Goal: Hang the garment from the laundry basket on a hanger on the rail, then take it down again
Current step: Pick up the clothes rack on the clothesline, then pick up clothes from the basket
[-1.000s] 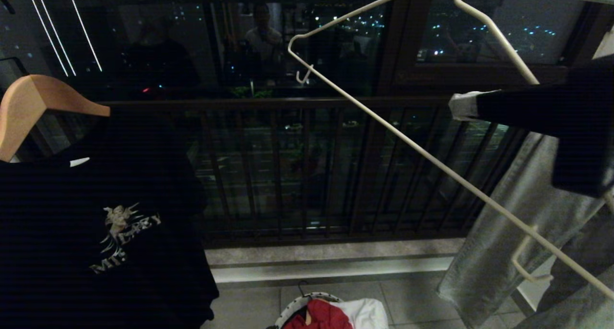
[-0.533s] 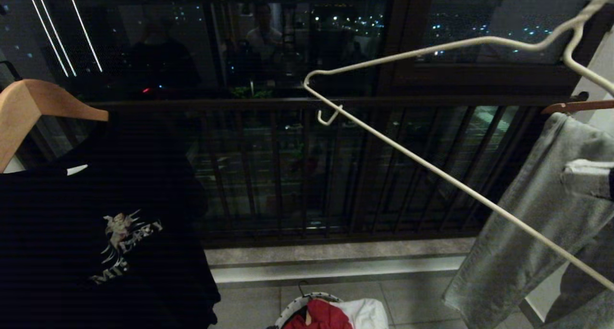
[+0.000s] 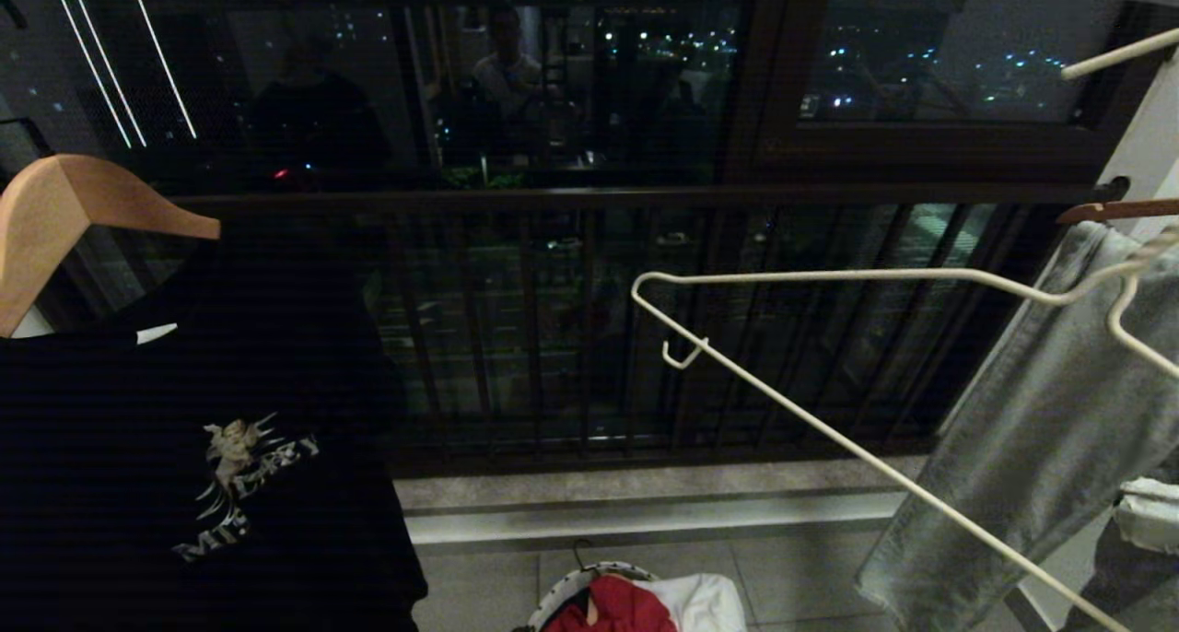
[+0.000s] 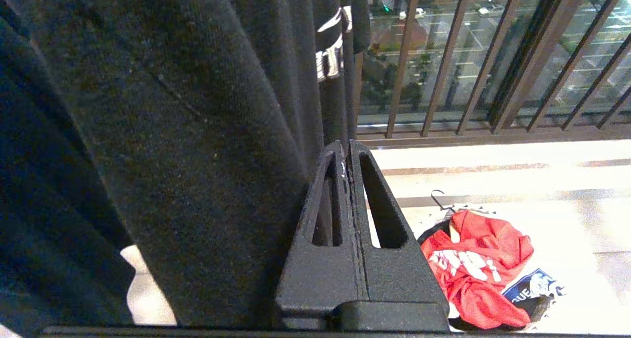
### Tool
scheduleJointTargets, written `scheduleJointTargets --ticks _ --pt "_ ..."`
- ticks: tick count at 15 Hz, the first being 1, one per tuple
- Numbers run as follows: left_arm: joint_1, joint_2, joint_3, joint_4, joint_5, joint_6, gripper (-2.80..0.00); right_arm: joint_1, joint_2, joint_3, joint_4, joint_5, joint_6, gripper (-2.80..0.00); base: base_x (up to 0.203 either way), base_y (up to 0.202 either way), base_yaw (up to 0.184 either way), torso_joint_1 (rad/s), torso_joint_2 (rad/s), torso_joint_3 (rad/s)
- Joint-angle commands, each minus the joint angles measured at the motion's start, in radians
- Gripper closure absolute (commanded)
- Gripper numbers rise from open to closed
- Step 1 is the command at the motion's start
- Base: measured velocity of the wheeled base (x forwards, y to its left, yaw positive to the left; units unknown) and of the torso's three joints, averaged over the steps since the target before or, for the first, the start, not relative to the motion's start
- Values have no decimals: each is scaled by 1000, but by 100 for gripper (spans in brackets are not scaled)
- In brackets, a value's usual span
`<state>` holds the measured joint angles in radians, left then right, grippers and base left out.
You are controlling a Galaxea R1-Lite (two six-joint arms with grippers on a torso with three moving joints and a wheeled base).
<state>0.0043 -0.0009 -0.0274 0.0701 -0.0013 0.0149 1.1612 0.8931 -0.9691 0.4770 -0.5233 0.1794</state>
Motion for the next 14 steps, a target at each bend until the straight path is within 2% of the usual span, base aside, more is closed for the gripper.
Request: scheduleJointTargets --ticks 1,4,7,14 --pt "0 -1 0 0 0 0 0 -6 -34 75 3 22 6 0 0 0 0 0 0 0" --pt "0 -1 0 0 0 0 0 -11 -49 147 2 84 6 0 0 0 0 0 0 0" --pt "0 -1 0 0 0 0 0 -40 -47 147 -4 87 6 0 0 0 0 0 0 0" --pt "0 -1 0 0 0 -1 0 -225 -40 141 -61 88 -30 0 0 0 0 0 0 0"
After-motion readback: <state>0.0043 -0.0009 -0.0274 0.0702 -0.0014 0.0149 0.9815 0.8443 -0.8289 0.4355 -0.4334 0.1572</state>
